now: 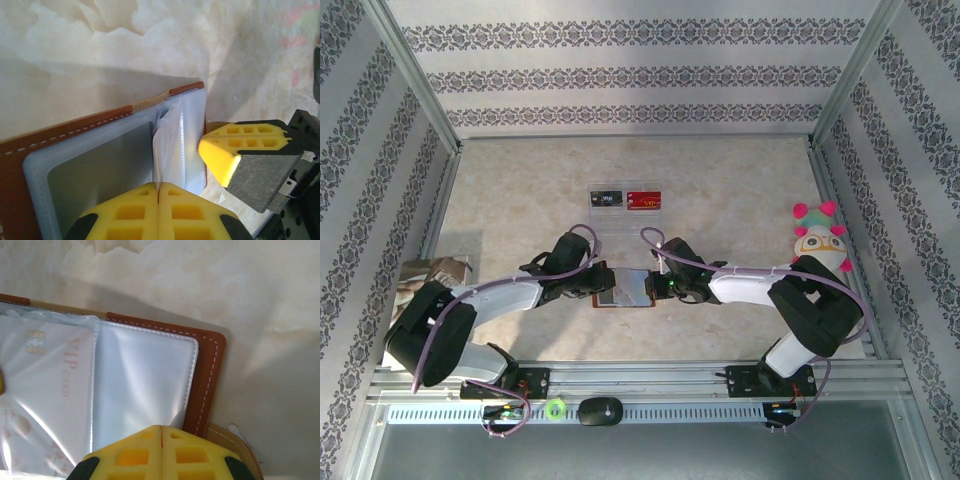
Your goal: Take the credit cards out of the card holder
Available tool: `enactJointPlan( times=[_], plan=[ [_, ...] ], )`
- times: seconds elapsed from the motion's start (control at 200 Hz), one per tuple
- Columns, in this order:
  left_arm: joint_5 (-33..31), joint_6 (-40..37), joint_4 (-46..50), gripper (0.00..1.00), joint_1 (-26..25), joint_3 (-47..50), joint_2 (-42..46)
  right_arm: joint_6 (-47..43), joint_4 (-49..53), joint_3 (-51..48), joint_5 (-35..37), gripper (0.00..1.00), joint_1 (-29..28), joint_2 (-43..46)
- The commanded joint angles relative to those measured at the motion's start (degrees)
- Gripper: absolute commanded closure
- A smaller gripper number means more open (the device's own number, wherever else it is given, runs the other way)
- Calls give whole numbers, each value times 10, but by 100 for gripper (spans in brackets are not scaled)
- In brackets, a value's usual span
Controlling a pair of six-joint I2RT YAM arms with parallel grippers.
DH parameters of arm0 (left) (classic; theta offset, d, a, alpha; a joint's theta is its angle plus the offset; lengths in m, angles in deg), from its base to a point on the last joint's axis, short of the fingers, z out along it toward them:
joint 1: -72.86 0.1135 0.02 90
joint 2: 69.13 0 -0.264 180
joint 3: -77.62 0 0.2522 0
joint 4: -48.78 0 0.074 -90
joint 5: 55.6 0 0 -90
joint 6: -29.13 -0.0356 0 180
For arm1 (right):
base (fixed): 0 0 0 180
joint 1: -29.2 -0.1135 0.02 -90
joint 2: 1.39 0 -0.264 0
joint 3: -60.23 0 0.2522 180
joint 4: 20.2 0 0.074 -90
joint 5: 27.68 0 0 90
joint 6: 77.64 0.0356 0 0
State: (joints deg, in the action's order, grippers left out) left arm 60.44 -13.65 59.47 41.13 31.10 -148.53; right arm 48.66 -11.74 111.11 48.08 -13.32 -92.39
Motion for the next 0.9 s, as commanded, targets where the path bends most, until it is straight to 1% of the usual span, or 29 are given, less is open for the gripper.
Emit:
enactJointPlan(
  times=[0.0,0.11,0.175,0.295,0.385,0.5,0.6,0.67,0.71,0.794,0.894],
  plan=[
    [6,-22,22,100,15,7,10,3,72,-5,33,99,-4,-14],
    [21,-15,8,100,15,7,-15,-17,59,-3,32,86,-11,19],
    [28,-10,-4,100,14,8,-26,-32,68,5,36,83,-15,41],
    [44,-6,-19,100,13,7,-41,-51,80,21,43,83,-28,65],
    [48,-6,-23,100,13,5,-46,-62,61,28,18,84,-37,63],
    [47,-5,-24,100,14,8,-46,-71,46,57,-31,84,-51,24],
    [44,-3,-24,100,14,13,-41,-61,53,80,-17,85,-62,-14],
    [42,1,-24,100,14,15,-39,-48,67,90,-3,89,-60,-43],
    [41,3,-26,94,14,19,-38,-41,76,94,4,91,-58,-57],
    [41,6,-29,85,13,25,-34,-27,80,91,8,94,-55,-79],
    [41,9,-29,78,14,29,-27,-18,68,84,5,94,-56,-86]
  ],
)
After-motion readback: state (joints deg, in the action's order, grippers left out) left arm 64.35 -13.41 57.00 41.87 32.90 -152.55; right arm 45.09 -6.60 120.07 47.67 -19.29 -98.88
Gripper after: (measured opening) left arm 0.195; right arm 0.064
